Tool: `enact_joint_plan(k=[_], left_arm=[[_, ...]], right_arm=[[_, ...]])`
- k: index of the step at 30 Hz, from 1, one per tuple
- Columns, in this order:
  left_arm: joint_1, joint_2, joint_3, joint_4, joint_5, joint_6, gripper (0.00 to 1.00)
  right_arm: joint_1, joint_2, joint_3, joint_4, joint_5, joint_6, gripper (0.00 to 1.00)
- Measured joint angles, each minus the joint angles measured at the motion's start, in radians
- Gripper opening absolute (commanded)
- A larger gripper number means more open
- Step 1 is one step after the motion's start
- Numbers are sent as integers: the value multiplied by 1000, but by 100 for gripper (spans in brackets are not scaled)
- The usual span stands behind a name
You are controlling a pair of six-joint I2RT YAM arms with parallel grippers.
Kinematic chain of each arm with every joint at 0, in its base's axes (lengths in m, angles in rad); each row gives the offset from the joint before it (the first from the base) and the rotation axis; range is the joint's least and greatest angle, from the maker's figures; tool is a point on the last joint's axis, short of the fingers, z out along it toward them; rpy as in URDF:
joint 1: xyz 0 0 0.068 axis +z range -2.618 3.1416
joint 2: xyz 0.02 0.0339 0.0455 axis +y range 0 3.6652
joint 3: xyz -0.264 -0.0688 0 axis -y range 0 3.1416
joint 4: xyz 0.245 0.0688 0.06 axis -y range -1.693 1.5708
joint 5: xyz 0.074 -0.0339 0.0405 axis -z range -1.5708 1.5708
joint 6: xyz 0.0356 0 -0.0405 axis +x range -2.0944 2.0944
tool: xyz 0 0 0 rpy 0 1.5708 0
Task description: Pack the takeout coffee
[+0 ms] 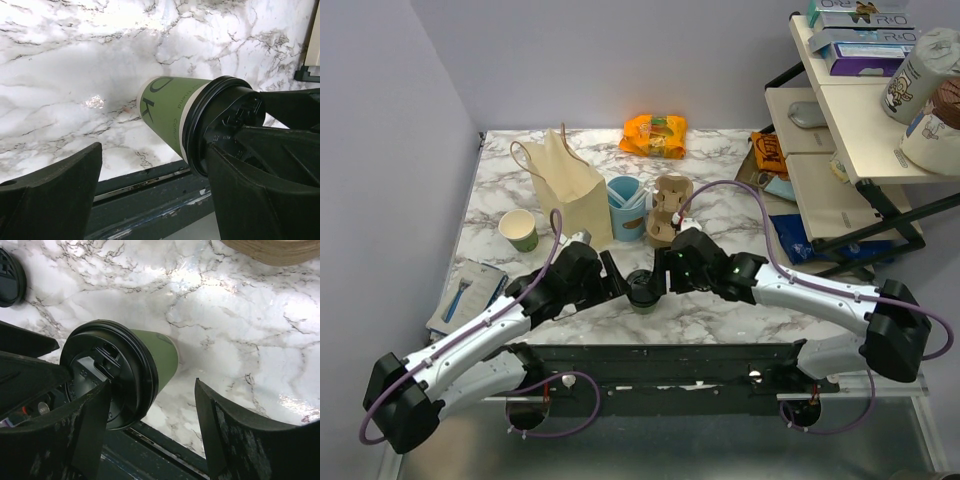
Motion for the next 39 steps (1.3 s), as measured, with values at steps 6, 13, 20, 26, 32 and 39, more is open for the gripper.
enact_joint_plan(k=[6, 13, 20, 26, 32, 39], left_arm=[[0, -21, -42, 63, 42, -5, 80], [5, -22, -99, 182, 108, -48, 63], [5, 18, -134, 302, 153, -86, 36], [8, 45, -159, 394, 173, -121, 4], [8, 39, -157, 377, 154, -154, 27], [8, -95, -138, 161, 79, -128, 92]], right_arm=[[0, -18, 0, -19, 10, -38, 74], [0, -13, 2, -14, -3, -70, 69], [0, 1, 5, -3, -6, -77, 66], [0, 30, 23, 5, 1, -87, 66], [0, 58, 50, 12, 14, -136, 58], [-10, 89, 72, 75, -6, -248, 67]])
